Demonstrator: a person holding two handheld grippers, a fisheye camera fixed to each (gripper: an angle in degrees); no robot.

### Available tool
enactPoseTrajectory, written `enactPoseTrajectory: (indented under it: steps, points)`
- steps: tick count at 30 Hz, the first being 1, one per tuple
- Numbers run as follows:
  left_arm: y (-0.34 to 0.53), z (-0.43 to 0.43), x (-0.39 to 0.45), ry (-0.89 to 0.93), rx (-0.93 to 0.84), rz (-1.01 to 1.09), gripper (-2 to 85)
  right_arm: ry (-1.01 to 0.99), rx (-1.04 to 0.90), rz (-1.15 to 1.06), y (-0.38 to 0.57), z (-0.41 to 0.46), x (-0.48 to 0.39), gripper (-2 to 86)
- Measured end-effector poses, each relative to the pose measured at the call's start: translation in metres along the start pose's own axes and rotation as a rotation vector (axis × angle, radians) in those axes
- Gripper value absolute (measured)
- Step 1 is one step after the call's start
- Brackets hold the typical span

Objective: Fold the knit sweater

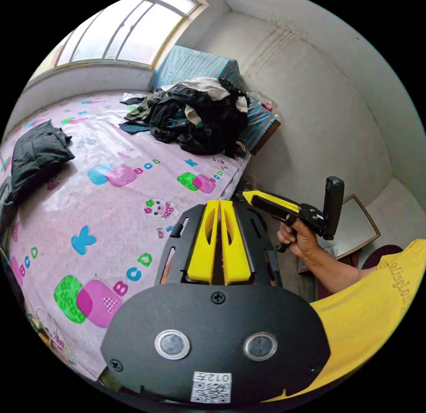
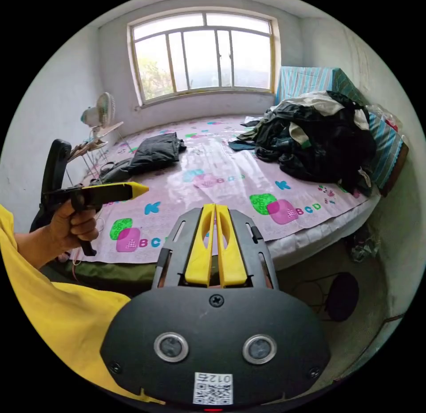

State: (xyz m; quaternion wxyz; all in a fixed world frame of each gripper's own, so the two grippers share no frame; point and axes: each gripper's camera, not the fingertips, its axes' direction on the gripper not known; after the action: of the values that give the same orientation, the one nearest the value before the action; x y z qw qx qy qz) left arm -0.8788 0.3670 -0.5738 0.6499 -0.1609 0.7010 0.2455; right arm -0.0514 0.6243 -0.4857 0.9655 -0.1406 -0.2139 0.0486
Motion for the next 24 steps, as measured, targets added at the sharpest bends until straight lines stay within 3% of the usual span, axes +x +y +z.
enactPoseTrajectory:
  steps: [4,11,24]
  points:
    - [-0.075,0.087,-0.031,0.106,-0.023,0.005,0.4,-0.002,-0.051,0.091,-0.057,-0.029,0.039,-0.1]
    - [-0.17,0.201,-0.058,0.069,-0.057,0.018,0.3,-0.028,-0.066,0.094,-0.196,-0.073,0.116,0.0]
    - [-0.385,0.451,-0.087,-0.24,-0.013,-0.198,0.6,-0.217,-0.076,-0.129,-0.446,-0.133,0.294,0.0]
